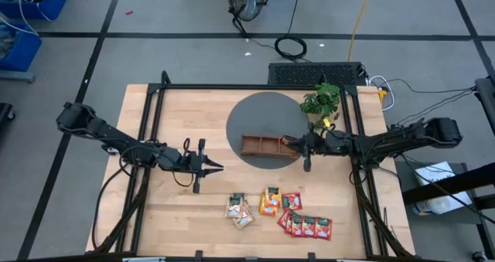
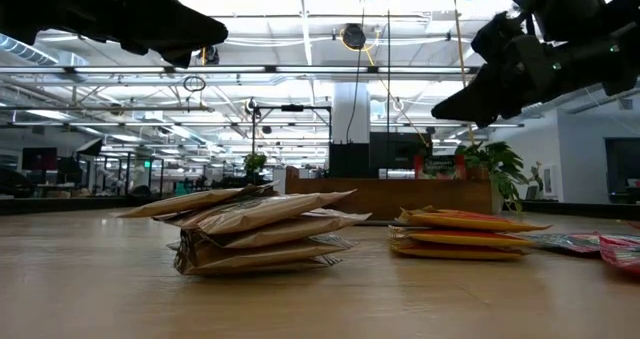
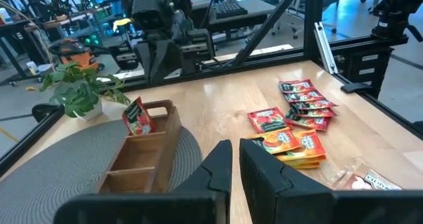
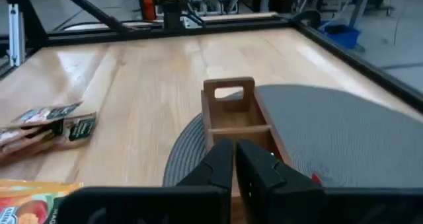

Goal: Pick & Place Tea
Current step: Put the red tea bag into the left section of the wooden organiser, then put the yellow tea bag into the middle section of the wooden organiser

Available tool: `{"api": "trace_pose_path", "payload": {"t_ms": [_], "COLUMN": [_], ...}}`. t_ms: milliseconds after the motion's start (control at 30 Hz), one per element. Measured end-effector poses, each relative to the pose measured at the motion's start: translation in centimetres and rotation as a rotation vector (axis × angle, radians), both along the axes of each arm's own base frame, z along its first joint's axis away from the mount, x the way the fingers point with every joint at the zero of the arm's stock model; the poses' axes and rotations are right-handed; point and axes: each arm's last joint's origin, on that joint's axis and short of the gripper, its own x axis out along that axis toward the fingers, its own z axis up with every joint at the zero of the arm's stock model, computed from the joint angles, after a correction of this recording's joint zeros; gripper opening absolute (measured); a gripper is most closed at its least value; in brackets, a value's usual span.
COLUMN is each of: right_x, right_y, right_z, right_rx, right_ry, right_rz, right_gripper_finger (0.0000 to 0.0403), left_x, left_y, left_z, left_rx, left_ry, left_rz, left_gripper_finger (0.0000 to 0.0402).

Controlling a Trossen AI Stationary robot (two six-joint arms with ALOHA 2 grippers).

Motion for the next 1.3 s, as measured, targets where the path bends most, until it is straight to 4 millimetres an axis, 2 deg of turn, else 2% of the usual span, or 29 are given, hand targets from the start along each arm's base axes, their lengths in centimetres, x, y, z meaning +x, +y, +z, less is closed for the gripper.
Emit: {"api": "trace_pose_path", "payload": {"t_ms": [167, 367, 600, 733, 833, 933, 1033, 1133, 1300], "right_x": [-0.2, -0.4, -0.5, -0.1, 0.3, 0.6, 0.6, 0.6, 0.7], "right_y": [0.0, -1.1, -2.2, -2.0, -1.2, 0.4, 2.2, 4.2, 7.5], "right_z": [-1.1, -1.9, -2.0, -1.2, 0.0, 0.9, 0.8, -0.2, -1.9], "right_rx": [0.022, -0.023, -0.067, -0.086, -0.093, -0.074, 0.009, 0.022, -0.031], "right_ry": [0.106, 0.179, 0.200, 0.111, -0.012, -0.126, -0.123, -0.049, 0.025], "right_rz": [-0.015, -0.148, -0.186, -0.167, -0.026, 0.197, 0.345, 0.423, 0.418], "right_gripper_finger": [0.0002, 0.0001, 0.0001, 0.0003, 0.0004, 0.0004, 0.0002, 0.0001, 0.0001], "left_x": [0.0, 0.0, 0.0, -0.1, -0.1, 0.2, 1.2, 3.2, 8.4], "left_y": [0.0, 0.0, 0.0, 0.0, -0.2, -0.2, -0.6, -1.4, -3.1], "left_z": [0.0, 0.0, -0.1, -0.3, -0.3, -0.3, -1.2, -2.1, -3.2], "left_rx": [-0.001, 0.007, 0.012, 0.012, -0.038, -0.191, -0.210, -0.228, -0.242], "left_ry": [0.001, 0.003, 0.012, 0.030, 0.037, 0.041, 0.121, 0.186, 0.293], "left_rz": [0.000, 0.000, -0.001, -0.001, 0.006, 0.063, 0.073, 0.052, -0.014], "left_gripper_finger": [0.0037, 0.0037, 0.0037, 0.0037, 0.0037, 0.0037, 0.0037, 0.0037, 0.0037]}}
